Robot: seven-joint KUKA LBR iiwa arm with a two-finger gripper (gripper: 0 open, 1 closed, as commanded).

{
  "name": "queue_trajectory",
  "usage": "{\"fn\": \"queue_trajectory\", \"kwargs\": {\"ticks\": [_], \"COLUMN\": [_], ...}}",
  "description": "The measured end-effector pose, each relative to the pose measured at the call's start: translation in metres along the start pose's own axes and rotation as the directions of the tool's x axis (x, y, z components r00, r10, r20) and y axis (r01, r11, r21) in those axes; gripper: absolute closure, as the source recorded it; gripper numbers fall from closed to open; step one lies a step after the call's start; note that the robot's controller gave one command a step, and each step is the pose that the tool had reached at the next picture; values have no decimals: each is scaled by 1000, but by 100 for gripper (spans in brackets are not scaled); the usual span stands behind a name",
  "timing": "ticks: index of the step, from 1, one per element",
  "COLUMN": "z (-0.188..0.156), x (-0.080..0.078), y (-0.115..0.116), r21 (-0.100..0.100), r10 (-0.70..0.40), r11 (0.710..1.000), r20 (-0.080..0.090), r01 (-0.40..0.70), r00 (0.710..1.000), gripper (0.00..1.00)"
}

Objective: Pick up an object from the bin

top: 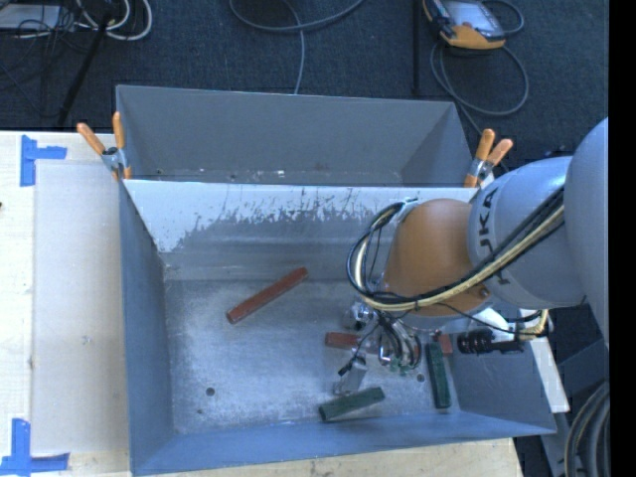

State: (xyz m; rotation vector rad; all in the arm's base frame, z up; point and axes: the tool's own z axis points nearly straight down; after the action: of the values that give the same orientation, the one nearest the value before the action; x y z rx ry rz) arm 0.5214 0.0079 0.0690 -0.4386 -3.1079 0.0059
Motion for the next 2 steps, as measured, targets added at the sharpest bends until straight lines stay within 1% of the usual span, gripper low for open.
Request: {"fn": "queue_trajectory", "kwargs": {"ticks": [1, 2], "z": [0, 0], "x": [1, 1], "y": [3, 4], "r21": [-4, -4], "r10": [-3, -2], "r11": [1000, 1000], "r20": [0, 0], "r01": [3, 2], "r00": [1000, 1000], "gripper": [100, 0]}}
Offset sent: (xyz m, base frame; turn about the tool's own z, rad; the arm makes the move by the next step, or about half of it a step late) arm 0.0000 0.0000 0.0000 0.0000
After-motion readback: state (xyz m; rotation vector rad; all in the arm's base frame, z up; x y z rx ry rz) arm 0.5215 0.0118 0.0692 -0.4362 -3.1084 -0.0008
